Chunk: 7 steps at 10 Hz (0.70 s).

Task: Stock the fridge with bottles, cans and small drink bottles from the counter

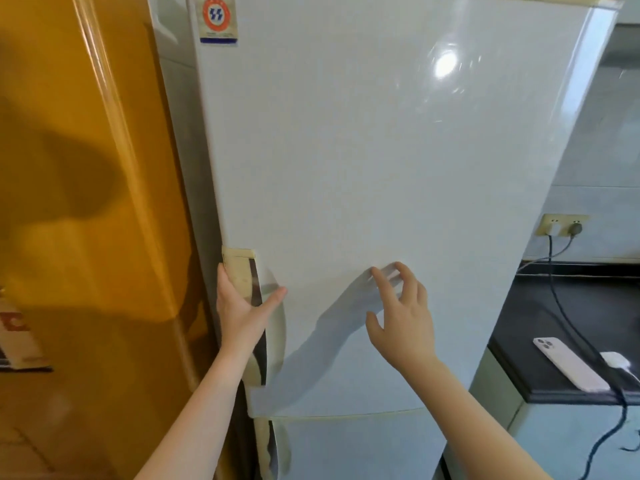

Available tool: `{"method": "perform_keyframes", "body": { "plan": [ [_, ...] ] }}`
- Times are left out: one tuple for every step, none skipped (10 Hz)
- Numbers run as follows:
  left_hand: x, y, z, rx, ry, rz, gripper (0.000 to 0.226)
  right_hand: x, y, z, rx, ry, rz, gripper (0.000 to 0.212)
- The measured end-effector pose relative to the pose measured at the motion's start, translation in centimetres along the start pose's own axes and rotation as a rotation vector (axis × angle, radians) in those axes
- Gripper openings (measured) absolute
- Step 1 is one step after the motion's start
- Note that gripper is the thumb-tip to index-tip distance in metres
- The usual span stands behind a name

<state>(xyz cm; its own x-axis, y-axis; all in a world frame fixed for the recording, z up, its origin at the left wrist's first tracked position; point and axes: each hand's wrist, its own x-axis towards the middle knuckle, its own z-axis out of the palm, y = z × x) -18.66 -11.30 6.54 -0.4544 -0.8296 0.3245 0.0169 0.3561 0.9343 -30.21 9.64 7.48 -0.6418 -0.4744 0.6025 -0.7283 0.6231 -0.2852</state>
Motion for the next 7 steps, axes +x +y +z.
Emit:
{"method": "perform_keyframes", "body": {
  "plan": [
    [1.7, -0.4, 0.8, 0.016, 0.000, -0.016, 0.120, 0.6, -0.1, 0.8, -0.003, 0.004, -0.001, 0.072],
    [2.7, -0.9, 1.5, 0.058, 0.026, -0.010, 0.122, 0.9, -0.2, 1.3, -0.022, 0.007, 0.002, 0.073],
    [3.7, -1.2, 2.1, 0.102, 0.036, -0.009, 0.123, 1.4, 0.2, 1.6, -0.062, 0.018, -0.022, 0.073],
    [4.5, -1.8, 2.4, 0.115, 0.040, -0.018, 0.123, 1.5, 0.7, 1.9, -0.088, 0.028, -0.046, 0.074],
    [4.4, -2.1, 2.5, 0.114, 0.028, -0.016, 0.126, 1.6, 0.9, 1.5, -0.078, 0.027, -0.048, 0.074],
    [4.6, -1.6, 2.3, 0.096, -0.011, -0.041, 0.130, 1.4, 0.5, 1.1, 0.000, 0.021, -0.071, 0.063],
    [1.4, -2.8, 1.8, 0.102, 0.012, -0.078, 0.124, 3.1, 1.2, -2.3, 0.271, 0.001, 0.110, 0.034]
  ]
}}
